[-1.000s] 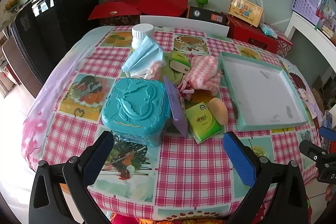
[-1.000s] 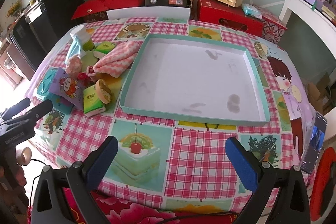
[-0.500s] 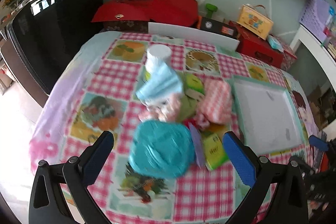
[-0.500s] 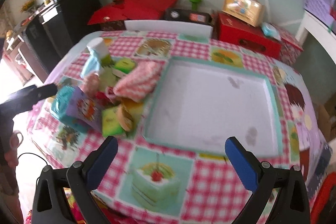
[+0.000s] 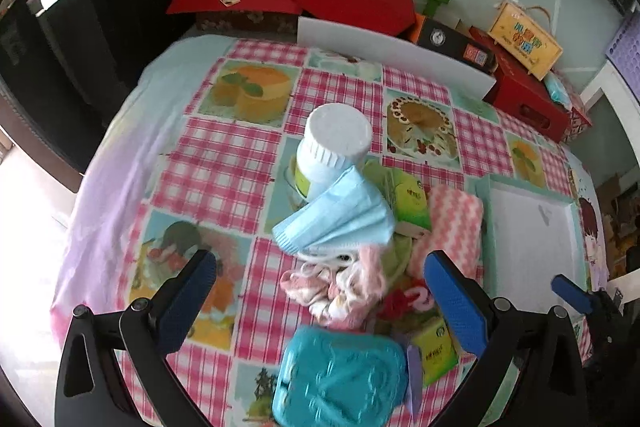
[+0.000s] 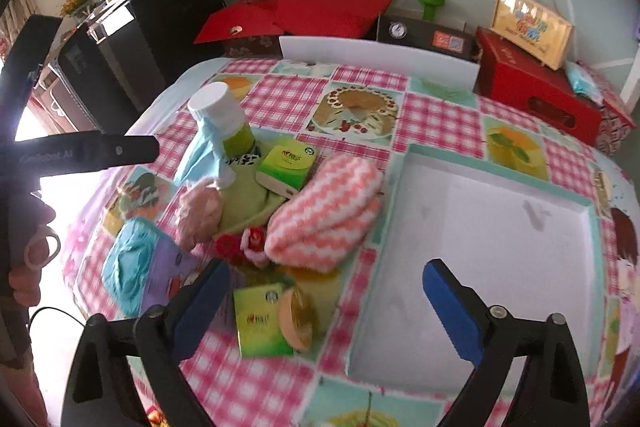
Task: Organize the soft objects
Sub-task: 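Reach the right gripper to the zigzag towel while the left reaches the blue mask, then carry the zigzag towel with the right gripper while the left carries the blue mask to the tray, then release the towel and mask into the tray, opening both grippers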
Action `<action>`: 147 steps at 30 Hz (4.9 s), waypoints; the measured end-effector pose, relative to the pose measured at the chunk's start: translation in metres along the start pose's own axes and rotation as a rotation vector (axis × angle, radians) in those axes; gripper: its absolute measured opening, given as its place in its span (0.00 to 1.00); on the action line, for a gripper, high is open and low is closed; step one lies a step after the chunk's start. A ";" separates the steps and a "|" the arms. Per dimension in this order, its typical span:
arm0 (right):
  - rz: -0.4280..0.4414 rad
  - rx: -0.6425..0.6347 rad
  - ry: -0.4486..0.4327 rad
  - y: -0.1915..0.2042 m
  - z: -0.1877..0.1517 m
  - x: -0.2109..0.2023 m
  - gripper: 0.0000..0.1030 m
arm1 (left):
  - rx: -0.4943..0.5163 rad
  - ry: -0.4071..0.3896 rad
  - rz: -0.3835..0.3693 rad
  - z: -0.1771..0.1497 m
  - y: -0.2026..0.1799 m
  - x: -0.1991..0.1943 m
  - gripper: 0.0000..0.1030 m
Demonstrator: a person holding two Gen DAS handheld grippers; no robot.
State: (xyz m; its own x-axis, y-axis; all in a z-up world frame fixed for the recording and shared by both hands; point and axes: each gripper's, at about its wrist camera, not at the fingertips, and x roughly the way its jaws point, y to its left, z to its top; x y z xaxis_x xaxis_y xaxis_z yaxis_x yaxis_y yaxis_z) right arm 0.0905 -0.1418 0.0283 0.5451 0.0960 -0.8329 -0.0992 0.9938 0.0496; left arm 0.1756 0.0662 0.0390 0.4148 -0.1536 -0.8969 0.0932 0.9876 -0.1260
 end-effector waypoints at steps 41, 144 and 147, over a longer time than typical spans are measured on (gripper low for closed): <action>0.182 0.084 0.106 -0.011 0.016 0.082 0.17 | -0.077 0.079 -0.034 0.029 0.004 0.060 0.16; -0.195 0.307 0.015 -0.155 -0.028 -0.015 0.70 | 0.013 -0.164 -0.051 -0.026 -0.142 -0.002 0.85; -0.184 0.291 0.021 -0.144 -0.026 -0.010 0.72 | -0.031 -0.178 -0.023 -0.023 -0.121 -0.005 0.86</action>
State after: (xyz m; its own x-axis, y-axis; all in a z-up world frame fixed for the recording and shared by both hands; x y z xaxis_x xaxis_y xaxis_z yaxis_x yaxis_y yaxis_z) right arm 0.0778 -0.2869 0.0152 0.5139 -0.0847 -0.8537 0.2424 0.9689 0.0498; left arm 0.1419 -0.0516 0.0489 0.5671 -0.1767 -0.8044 0.0777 0.9838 -0.1613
